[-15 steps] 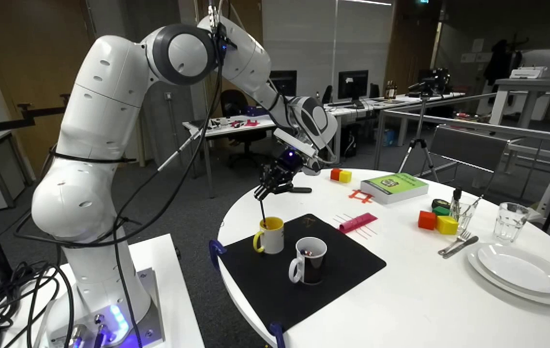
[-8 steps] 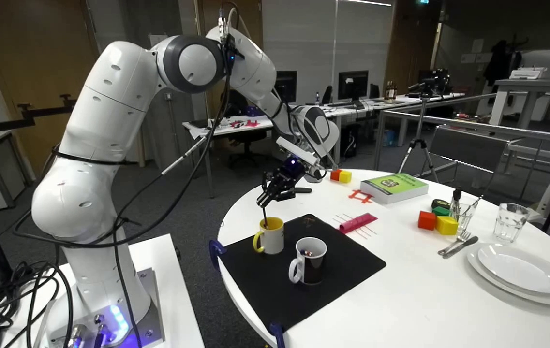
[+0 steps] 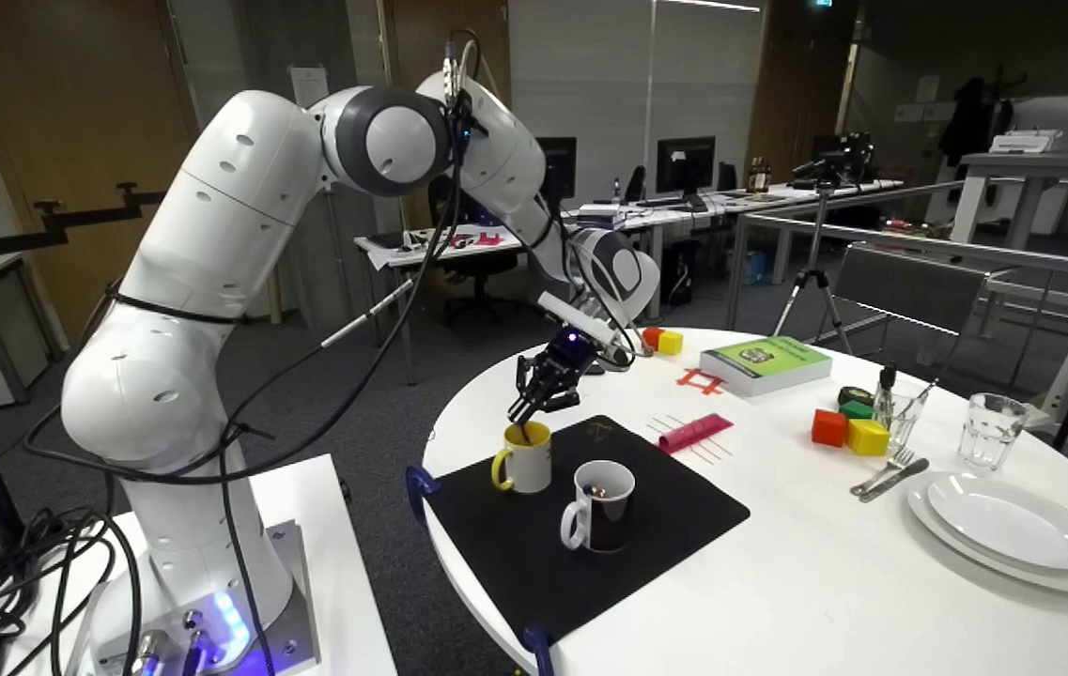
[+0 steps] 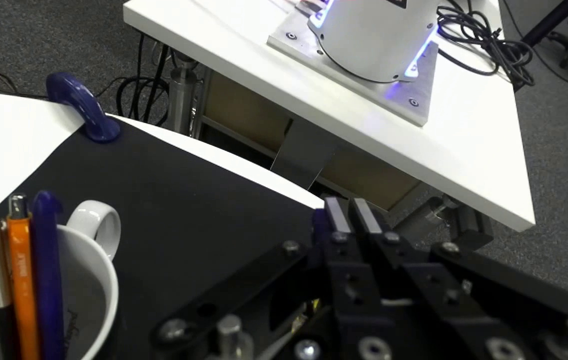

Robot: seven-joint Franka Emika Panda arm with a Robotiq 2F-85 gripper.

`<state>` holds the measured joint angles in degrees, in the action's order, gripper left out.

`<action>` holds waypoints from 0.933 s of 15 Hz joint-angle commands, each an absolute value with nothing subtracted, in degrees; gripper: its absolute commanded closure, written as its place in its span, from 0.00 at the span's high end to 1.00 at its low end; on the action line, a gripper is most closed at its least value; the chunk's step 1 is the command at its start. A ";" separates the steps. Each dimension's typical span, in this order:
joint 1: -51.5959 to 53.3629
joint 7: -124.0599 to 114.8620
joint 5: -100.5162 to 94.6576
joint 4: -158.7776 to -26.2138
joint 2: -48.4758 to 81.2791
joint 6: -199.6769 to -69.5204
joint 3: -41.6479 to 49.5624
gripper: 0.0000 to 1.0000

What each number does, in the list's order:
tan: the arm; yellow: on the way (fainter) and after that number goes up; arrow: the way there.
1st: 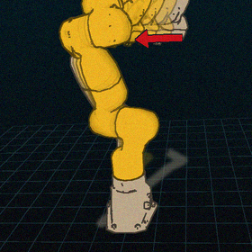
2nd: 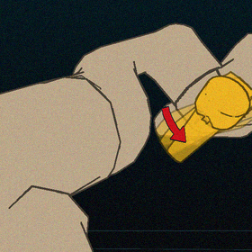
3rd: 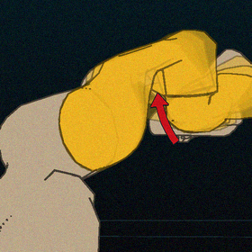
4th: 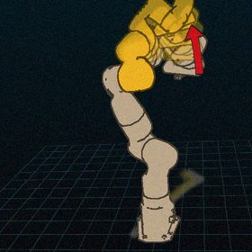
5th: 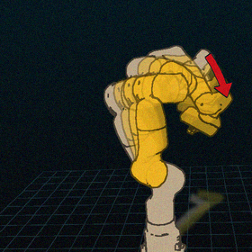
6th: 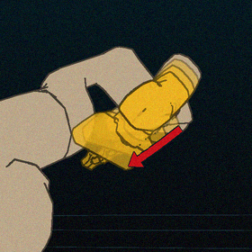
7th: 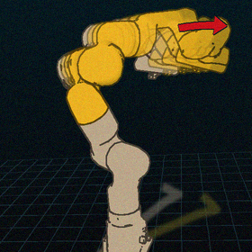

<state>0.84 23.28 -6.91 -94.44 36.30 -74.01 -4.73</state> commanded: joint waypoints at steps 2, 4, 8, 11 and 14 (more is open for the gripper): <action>0.60 20.92 -5.82 -93.36 37.31 -75.05 -5.23 0.02; 0.62 20.51 -5.72 -93.22 37.39 -74.65 -5.19 0.33; 0.29 20.64 -5.63 -93.31 36.49 -73.92 -5.10 0.63; -0.38 21.13 -6.06 -93.95 34.24 -74.48 -4.74 0.85; -0.92 20.98 -7.35 -95.88 30.73 -76.42 -3.82 1.00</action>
<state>0.24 21.78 -6.78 -93.31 35.57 -74.75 -4.20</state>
